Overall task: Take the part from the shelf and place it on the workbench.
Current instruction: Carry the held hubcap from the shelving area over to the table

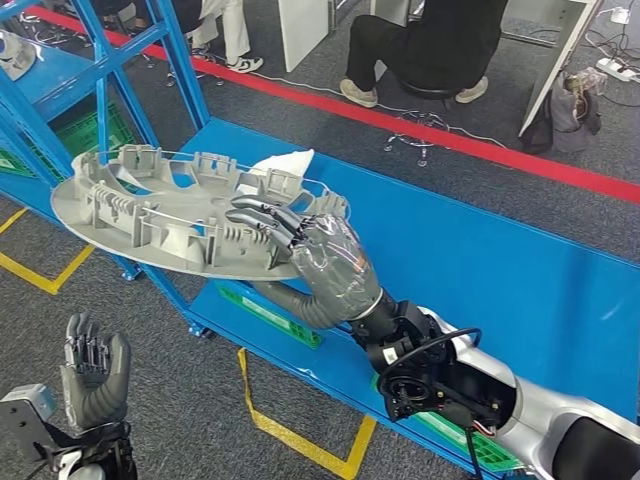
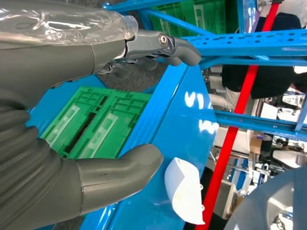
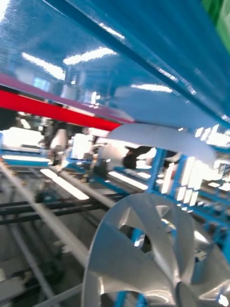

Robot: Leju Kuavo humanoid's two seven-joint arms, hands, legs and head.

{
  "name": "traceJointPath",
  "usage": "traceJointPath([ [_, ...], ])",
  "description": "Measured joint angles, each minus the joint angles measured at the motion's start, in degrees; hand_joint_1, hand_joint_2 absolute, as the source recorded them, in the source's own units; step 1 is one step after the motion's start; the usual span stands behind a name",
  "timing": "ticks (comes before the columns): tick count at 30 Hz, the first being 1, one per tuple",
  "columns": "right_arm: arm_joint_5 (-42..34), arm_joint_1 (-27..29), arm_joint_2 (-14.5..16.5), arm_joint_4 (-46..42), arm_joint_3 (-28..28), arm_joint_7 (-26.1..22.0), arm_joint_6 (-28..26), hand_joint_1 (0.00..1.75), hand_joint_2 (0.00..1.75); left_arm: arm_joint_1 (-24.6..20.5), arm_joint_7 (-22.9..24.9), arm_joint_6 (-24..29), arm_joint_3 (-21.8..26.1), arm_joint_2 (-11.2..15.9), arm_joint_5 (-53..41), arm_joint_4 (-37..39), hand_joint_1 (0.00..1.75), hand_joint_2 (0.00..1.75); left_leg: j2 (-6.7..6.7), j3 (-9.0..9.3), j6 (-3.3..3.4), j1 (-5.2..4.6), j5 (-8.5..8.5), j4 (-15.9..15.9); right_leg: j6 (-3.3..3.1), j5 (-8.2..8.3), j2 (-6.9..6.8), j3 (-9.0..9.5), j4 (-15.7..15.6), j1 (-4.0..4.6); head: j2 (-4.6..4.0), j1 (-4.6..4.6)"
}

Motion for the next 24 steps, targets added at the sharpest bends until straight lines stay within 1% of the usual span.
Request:
traceJointPath([
  [1, -0.2, 0.0, 0.0, 0.0, 0.0, 0.0, 0.0, 1.75, 1.75, 0.0, 0.0, -0.1, 0.0, 0.0, 0.0, 0.0, 0.00, 1.75, 0.14, 0.61, -0.01, 0.05, 1.28, -1.5, 0.02, -0.02, -0.14, 0.02, 0.0, 0.00, 0.00, -0.03],
  [2, -0.4, 0.0, 0.0, 0.0, 0.1, 0.0, 0.0, 1.75, 1.75, -0.1, 0.0, -0.1, 0.0, 0.0, -0.1, 0.0, 0.00, 1.75, 0.42, 2.36, 0.05, 0.08, 3.27, -5.1, 0.07, -0.05, -0.27, 0.05, 0.0, -0.01, 0.00, -0.04],
  [3, -0.5, 0.0, 0.0, 0.0, 0.1, 0.1, -0.1, 1.75, 1.75, -0.2, 0.0, -0.2, 0.0, 0.0, -0.2, 0.0, 0.00, 1.75, 1.02, 4.59, 0.18, 0.08, 5.18, -9.6, 0.17, -0.10, -0.39, 0.08, 0.0, 0.03, 0.00, -0.08],
  [4, -0.6, 0.0, 0.0, 0.0, 0.1, 0.1, -0.1, 1.75, 1.75, -0.3, 0.0, -0.2, 0.0, 0.0, -0.2, 0.0, 0.00, 1.75, 1.54, 6.52, 0.37, -0.05, 6.54, -13.5, 0.34, -0.19, -0.51, 0.07, 0.1, 0.18, 0.00, -0.14],
  [5, -0.7, 0.1, 0.0, 0.0, 0.2, 0.1, -0.1, 1.75, 1.75, -0.4, 0.1, -0.3, 0.0, 0.0, -0.3, 0.0, 0.00, 1.75, 1.94, 7.76, 0.65, -0.18, 7.25, -16.2, 0.56, -0.27, -0.69, 0.05, 0.1, 0.33, 0.00, -0.10],
  [6, -0.7, 0.1, 0.0, 0.0, 0.2, 0.1, -0.1, 1.75, 1.75, -0.5, 0.1, -0.4, 0.0, 0.0, -0.3, 0.0, 0.00, 1.75, 2.06, 8.25, 0.94, -0.36, 7.36, -17.4, 0.84, -0.36, -0.89, 0.02, 0.1, 0.47, 0.00, -0.06],
  [8, -0.8, 0.2, 0.0, 0.0, 0.2, 0.2, -0.1, 1.75, 1.75, -0.6, 0.1, -0.6, 0.0, 0.0, -0.4, 0.0, 0.00, 1.75, 1.37, 8.25, 1.58, -0.56, 7.37, -17.6, 1.47, -0.53, -1.55, 0.12, 0.0, 0.52, 0.00, 0.09],
  [9, -0.8, 0.3, 0.0, 0.0, 0.3, 0.3, -0.1, 1.75, 1.75, -0.6, 0.1, -0.8, 0.0, 0.0, -0.4, 0.0, 0.00, 1.75, 0.98, 8.37, 1.92, -0.51, 7.46, -17.8, 1.79, -0.89, -1.65, 0.03, 0.3, 0.39, 0.00, 0.10],
  [10, -0.7, 0.3, 0.0, 0.0, 0.3, 0.4, -0.2, 1.75, 1.75, -0.6, 0.1, -0.9, 0.0, 0.0, -0.4, 0.0, 0.00, 1.75, 0.58, 8.52, 2.28, -0.41, 7.56, -18.0, 2.05, -1.77, -1.54, -0.46, 1.5, 0.29, 0.00, 0.11],
  [11, -0.7, 0.4, -0.1, 0.0, 0.3, 0.5, -0.3, 1.75, 1.75, -0.6, 0.1, -1.1, 0.0, 0.0, -0.5, 0.0, 0.00, 1.75, 0.18, 8.68, 2.65, -0.29, 7.67, -18.1, 2.27, -3.23, -1.25, -1.57, 4.0, 0.20, 0.00, 0.20],
  [13, -0.7, 0.5, -0.2, 0.0, 0.3, 0.6, -0.4, 1.75, 1.75, -0.6, 0.2, -1.5, 0.0, -0.1, -0.6, 0.0, 0.00, 1.75, -0.70, 8.77, 3.06, -0.25, 7.66, -18.2, 2.48, -6.98, -0.40, -5.46, 12.2, 0.17, 0.00, 0.42],
  [14, -0.7, 0.7, -0.2, 0.0, 0.3, 0.6, -0.4, 1.75, 1.75, -0.6, 0.2, -1.7, 0.0, -0.1, -0.7, 0.0, 0.00, 1.75, -1.21, 8.79, 3.14, -0.28, 7.64, -18.2, 2.53, -8.19, -0.18, -7.35, 16.0, 0.18, 0.00, 0.51],
  [15, -0.6, 0.9, -0.2, 0.0, 0.3, 0.7, -0.5, 1.75, 1.75, -0.6, 0.3, -1.8, 0.0, -0.2, -0.8, 0.0, 0.00, 1.75, -1.79, 8.82, 3.17, -0.30, 7.62, -18.1, 2.54, -8.41, -0.04, -8.51, 18.0, 0.18, 0.00, 0.54],
  [16, -0.6, 1.1, -0.3, 0.1, 0.3, 0.7, -0.5, 1.75, 1.75, -0.6, 0.3, -1.9, 0.0, -0.2, -0.8, 0.0, 0.00, 1.75, -2.42, 8.85, 3.17, -0.32, 7.60, -18.1, 2.48, -7.46, 0.08, -8.63, 17.8, 0.18, 0.00, 0.57],
  [17, -0.6, 1.2, -0.3, 0.1, 0.3, 0.8, -0.5, 1.75, 1.75, -0.6, 0.3, -2.0, 0.0, -0.2, -0.8, 0.0, 0.00, 1.75, -3.09, 8.91, 3.12, -0.32, 7.57, -18.1, 2.35, -5.49, 0.40, -7.63, 15.2, 0.18, 0.00, 0.61],
  [18, -0.6, 1.3, -0.3, 0.1, 0.3, 0.8, -0.5, 1.75, 1.75, -0.6, 0.3, -2.0, 0.0, -0.3, -0.9, 0.0, 0.00, 1.75, -3.76, 8.97, 3.03, -0.29, 7.50, -18.0, 2.17, -3.05, 1.33, -5.91, 11.1, 0.16, 0.00, 0.66],
  [19, -0.6, 1.3, -0.3, 0.2, 0.3, 0.7, -0.6, 1.75, 1.75, -0.6, 0.3, -2.1, 0.0, -0.3, -0.9, 0.0, 0.00, 1.75, -4.42, 8.91, 2.87, -0.35, 7.41, -17.8, 1.94, -1.15, 2.89, -3.98, 6.9, 0.01, 0.00, 0.65],
  [20, -0.6, 1.3, -0.3, 0.2, 0.3, 0.7, -0.6, 1.75, 1.75, -0.6, 0.3, -2.1, 0.0, -0.4, -1.0, 0.0, 0.00, 1.75, -5.03, 8.74, 2.66, -0.33, 7.38, -17.6, 1.78, -0.01, 4.28, -2.35, 3.5, -0.11, 0.00, 0.59],
  [21, -0.6, 1.3, -0.3, 0.2, 0.3, 0.7, -0.7, 1.75, 1.75, -0.7, 0.3, -2.2, 0.0, -0.5, -1.0, 0.0, 0.00, 1.75, -5.61, 8.47, 2.38, -0.24, 7.43, -17.5, 1.66, 0.37, 5.28, -1.36, 1.5, -0.16, 0.00, 0.54],
  [22, -0.6, 1.3, -0.3, 0.2, 0.3, 0.7, -0.8, 1.75, 1.75, -0.6, 0.3, -2.2, 0.0, -0.5, -1.0, 0.0, 0.00, 1.75, -6.26, 8.19, 2.05, -0.13, 7.54, -17.5, 1.54, 0.13, 5.53, -0.89, 0.9, -0.17, 0.00, 0.55],
  [23, -0.6, 1.3, -0.3, 0.2, 0.3, 0.7, -0.9, 1.75, 1.75, -0.6, 0.3, -2.3, 0.0, -0.5, -1.0, 0.0, 0.00, 1.75, -6.95, 8.00, 1.70, -0.01, 7.71, -17.6, 1.41, 0.09, 4.95, -0.70, 0.5, -0.16, 0.00, 0.59],
  [24, -0.6, 1.4, -0.3, 0.2, 0.3, 0.7, -0.9, 1.75, 1.75, -0.5, 0.3, -2.3, 0.0, -0.5, -1.0, 0.0, 0.00, 1.75, -6.80, 7.86, 1.40, -0.01, 7.63, -17.5, 1.18, 0.17, 4.24, -0.49, 0.3, -0.20, 0.00, 0.63],
])
